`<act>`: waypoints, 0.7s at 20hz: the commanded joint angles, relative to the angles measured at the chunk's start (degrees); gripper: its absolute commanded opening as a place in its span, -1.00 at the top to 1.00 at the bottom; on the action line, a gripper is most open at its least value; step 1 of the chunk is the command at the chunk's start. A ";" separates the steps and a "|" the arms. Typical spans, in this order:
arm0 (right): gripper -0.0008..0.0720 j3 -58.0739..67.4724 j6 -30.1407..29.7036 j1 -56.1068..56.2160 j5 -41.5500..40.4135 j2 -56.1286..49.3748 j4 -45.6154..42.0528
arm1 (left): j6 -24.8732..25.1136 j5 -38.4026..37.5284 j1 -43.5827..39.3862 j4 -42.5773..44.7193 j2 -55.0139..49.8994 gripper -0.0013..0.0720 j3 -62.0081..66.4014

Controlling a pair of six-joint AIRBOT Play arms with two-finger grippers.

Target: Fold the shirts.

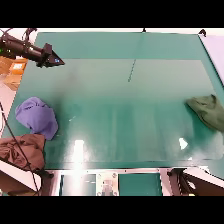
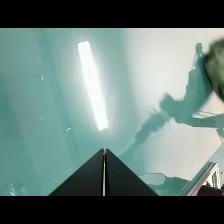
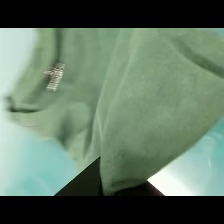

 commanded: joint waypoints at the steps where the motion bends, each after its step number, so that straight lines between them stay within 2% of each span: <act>1: 0.93 -9.01 -1.31 -12.87 -2.56 1.22 -3.69 | 0.02 0.72 0.04 0.00 0.04 0.90 -0.02; 6: 0.89 -17.14 -0.81 -14.53 -7.39 1.22 -8.46 | 0.02 0.63 0.04 0.00 0.04 0.90 -0.02; 7: 0.46 -17.20 -0.76 -14.53 -6.86 1.22 -8.92 | 0.02 0.68 0.04 0.00 0.04 0.90 -0.02; 8: -0.16 -16.79 0.26 -14.53 -5.88 1.22 -9.92 | 0.02 0.76 0.04 0.00 0.04 0.90 -0.02; 9: -0.25 -15.26 3.32 -14.53 -3.85 1.22 -12.63 | 0.02 0.74 0.04 0.00 0.04 0.90 -0.02; 11: -0.24 -7.69 10.62 -14.53 3.37 1.22 -20.20 | 0.02 0.63 0.04 0.00 0.04 0.90 -0.02; 12: -0.11 -3.26 12.41 -14.40 6.71 1.25 -20.65 | 0.02 0.61 0.04 0.00 0.04 0.90 -0.02; 14: 0.21 4.52 14.34 -11.65 10.21 1.60 -13.84 | 0.00 0.79 0.04 -0.15 0.04 0.90 -0.02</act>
